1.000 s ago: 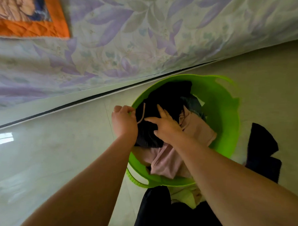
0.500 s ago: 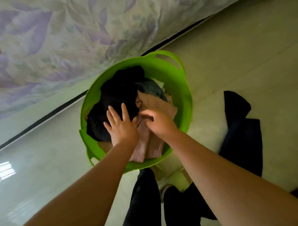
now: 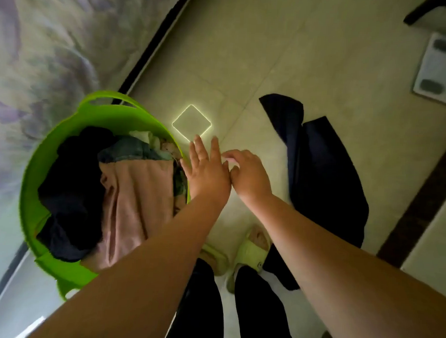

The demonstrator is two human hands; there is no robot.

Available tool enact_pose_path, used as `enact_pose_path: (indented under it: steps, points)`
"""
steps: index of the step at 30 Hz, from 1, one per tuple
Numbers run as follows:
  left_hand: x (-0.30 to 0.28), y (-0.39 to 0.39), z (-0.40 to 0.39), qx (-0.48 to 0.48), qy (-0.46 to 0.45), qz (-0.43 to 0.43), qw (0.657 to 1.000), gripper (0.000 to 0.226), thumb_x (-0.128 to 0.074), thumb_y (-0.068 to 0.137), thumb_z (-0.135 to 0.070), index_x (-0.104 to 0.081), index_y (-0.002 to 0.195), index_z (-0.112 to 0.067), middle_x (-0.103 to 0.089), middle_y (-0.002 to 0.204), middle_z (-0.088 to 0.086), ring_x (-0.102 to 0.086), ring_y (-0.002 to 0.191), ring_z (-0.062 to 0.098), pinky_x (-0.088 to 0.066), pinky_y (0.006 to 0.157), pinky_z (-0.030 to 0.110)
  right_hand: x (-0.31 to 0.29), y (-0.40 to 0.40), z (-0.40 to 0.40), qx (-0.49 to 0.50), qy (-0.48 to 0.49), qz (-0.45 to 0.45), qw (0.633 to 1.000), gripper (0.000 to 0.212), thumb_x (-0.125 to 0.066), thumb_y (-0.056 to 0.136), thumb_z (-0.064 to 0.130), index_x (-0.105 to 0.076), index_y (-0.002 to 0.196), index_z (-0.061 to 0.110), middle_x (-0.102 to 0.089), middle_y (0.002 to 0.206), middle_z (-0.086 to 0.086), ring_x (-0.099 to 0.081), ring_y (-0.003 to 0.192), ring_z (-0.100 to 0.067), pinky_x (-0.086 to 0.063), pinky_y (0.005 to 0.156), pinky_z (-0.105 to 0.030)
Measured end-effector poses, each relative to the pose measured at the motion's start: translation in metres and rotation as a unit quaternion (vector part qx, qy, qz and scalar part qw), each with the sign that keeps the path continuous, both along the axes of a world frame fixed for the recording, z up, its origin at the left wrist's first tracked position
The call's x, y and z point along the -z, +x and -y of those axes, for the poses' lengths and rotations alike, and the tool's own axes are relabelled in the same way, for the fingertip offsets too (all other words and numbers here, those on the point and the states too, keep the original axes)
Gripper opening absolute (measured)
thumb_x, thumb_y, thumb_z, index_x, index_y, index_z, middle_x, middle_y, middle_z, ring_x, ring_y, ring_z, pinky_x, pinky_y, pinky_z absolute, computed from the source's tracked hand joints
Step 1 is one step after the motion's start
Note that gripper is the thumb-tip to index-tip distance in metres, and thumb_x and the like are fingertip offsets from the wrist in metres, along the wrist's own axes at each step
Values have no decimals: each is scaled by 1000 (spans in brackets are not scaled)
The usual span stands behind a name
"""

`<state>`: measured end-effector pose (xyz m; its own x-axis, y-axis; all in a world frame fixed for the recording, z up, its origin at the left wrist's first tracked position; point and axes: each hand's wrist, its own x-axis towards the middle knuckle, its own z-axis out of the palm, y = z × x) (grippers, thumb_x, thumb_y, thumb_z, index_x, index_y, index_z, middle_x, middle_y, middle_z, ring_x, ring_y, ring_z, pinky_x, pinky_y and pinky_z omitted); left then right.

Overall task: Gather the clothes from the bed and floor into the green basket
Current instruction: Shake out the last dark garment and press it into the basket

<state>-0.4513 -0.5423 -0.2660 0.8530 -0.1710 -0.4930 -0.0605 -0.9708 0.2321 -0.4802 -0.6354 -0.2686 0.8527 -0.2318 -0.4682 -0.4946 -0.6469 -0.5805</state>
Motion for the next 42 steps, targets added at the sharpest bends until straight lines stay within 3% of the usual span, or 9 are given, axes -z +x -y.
enact_pose_path:
  steps: [5, 12, 19, 25, 30, 32, 34, 38, 42]
  points:
    - [29, -32, 69, 210, 40, 21, 977, 64, -31, 101, -32, 2, 155, -21, 14, 160, 19, 12, 148, 35, 5, 121, 49, 41, -61, 73, 98, -3, -64, 993, 49, -45, 90, 2, -55, 129, 30, -57, 125, 0, -52, 118, -19, -50, 95, -35]
    - [74, -76, 122, 360, 43, -102, 926, 64, -33, 102, -28, 2, 155, -20, 7, 162, 15, 7, 150, 32, -3, 123, 44, 84, -140, 127, 191, -15, -196, 962, 51, -43, 92, 5, -44, 138, 27, -46, 135, -5, -42, 124, -24, -47, 96, -35]
    - [146, -105, 171, 373, 56, -184, 908, 61, -38, 101, -33, -12, 154, -18, -44, 144, 13, -42, 132, 31, -39, 105, 41, 133, -204, 163, 270, 17, -250, 930, 40, -44, 93, 12, -51, 132, 21, -44, 132, -10, -41, 123, -29, -44, 100, -40]
    - [212, -131, 213, 267, 75, -322, 905, 57, -36, 101, -43, -37, 145, -5, -45, 145, 16, -43, 132, 33, -35, 108, 35, 181, -269, 182, 349, 39, -284, 892, 37, -45, 94, 11, -57, 127, 21, -45, 133, -12, -41, 126, -31, -42, 105, -38]
    - [254, -148, 232, 12, 7, -389, 921, 71, -55, 88, -57, -52, 130, 1, -57, 130, 21, -55, 121, 35, -48, 102, 42, 205, -295, 178, 382, 67, -308, 869, 38, -44, 95, 15, -56, 129, 24, -45, 136, -12, -45, 124, -33, -43, 103, -40]
    - [266, -162, 234, -101, -36, -428, 897, 71, -61, 87, -53, -46, 136, -5, -56, 126, 13, -55, 120, 33, -48, 97, 39, 216, -307, 171, 380, 82, -321, 864, 38, -45, 94, 16, -56, 129, 24, -47, 134, -12, -48, 121, -33, -45, 101, -41]
    - [274, -172, 237, -205, -96, -492, 841, 59, -61, 91, -43, -44, 139, -13, -56, 129, 10, -55, 120, 28, -44, 95, 39, 225, -317, 161, 384, 95, -332, 856, 37, -46, 94, 16, -55, 129, 24, -48, 133, -12, -50, 118, -32, -46, 100, -41]
    - [275, -176, 252, -273, -218, -517, 781, 6, -51, 98, -16, -56, 101, -17, -60, 110, 5, -60, 95, 19, -48, 84, 32, 240, -330, 145, 432, 77, -333, 835, 43, -52, 90, 15, -50, 132, 23, -41, 135, -11, -48, 118, -34, -48, 98, -44]
    - [270, -173, 256, -248, -302, -514, 763, 37, -46, 99, -9, -41, 135, -11, -58, 125, 7, -61, 105, 22, -46, 97, 38, 255, -337, 128, 532, 18, -383, 754, 70, -63, 86, 31, -27, 145, 17, -28, 145, -15, -34, 131, -39, -36, 108, -54]
